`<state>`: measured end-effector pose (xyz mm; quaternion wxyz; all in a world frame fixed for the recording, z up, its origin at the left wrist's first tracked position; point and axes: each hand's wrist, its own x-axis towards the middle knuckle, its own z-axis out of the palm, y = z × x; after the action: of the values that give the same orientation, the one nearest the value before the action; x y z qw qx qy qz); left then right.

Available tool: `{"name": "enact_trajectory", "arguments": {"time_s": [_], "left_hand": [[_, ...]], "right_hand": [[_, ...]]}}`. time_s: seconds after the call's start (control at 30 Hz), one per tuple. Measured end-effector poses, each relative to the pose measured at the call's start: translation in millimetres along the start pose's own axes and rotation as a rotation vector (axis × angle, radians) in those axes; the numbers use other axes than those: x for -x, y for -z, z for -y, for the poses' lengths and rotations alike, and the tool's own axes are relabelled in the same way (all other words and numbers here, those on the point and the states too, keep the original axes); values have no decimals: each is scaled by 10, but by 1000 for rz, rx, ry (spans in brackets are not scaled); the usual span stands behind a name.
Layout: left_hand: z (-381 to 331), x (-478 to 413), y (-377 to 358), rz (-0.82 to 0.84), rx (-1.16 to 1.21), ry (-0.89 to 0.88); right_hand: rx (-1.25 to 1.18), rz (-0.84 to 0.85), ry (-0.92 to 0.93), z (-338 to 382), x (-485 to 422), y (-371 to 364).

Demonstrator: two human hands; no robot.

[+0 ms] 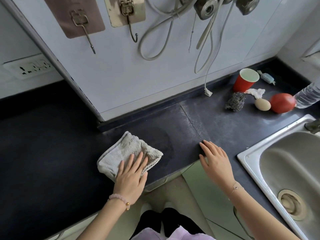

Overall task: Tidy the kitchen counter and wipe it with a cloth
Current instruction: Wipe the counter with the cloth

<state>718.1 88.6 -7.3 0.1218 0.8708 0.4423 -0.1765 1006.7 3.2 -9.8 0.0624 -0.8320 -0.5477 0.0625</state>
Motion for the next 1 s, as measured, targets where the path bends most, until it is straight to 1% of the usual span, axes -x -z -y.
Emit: {"name": "enact_trajectory", "arguments": {"time_s": [0.07,0.13,0.17,0.27,0.33,0.43,0.53,0.57,0.63,0.7,0.73,0.8,0.87,0.93,1.0], "left_hand": [[-140,-110,143,19,68,14],[-266,-374,306,83,146,-11],[-318,-540,383,87,169,-7],[-364,-1007,599,44,184,3],[-339,-1109,654,24,195,22],[-472,-955,586,33,213,-1],[-744,-587,406,88,170,-154],[-803,-460,362,84,138,-190],[-784,-364,285,8,121,-204],[-605,-424,299,64,128,-173],[-484,-482,350,85,141,-110],[-220,-672,458,-4,179,34],[-83,-841,547,2,207,125],[-161,-952,598,15,213,155],[-379,-1015,613,9,225,130]], "right_hand": [[24,19,3,-54,30,-6],[33,39,15,-66,51,-30],[32,49,17,-63,57,-43],[17,60,8,-66,63,-59],[8,64,8,-81,65,-68],[5,71,5,-80,72,-83],[-11,70,1,-65,70,-80],[-20,68,1,-64,74,-77],[-27,69,9,-65,85,-72],[-23,75,17,-74,91,-73],[-23,79,17,-79,90,-75],[-26,85,15,-80,87,-71],[-29,87,16,-71,88,-66],[-35,89,16,-60,89,-56],[-46,91,16,-49,92,-49]]}}
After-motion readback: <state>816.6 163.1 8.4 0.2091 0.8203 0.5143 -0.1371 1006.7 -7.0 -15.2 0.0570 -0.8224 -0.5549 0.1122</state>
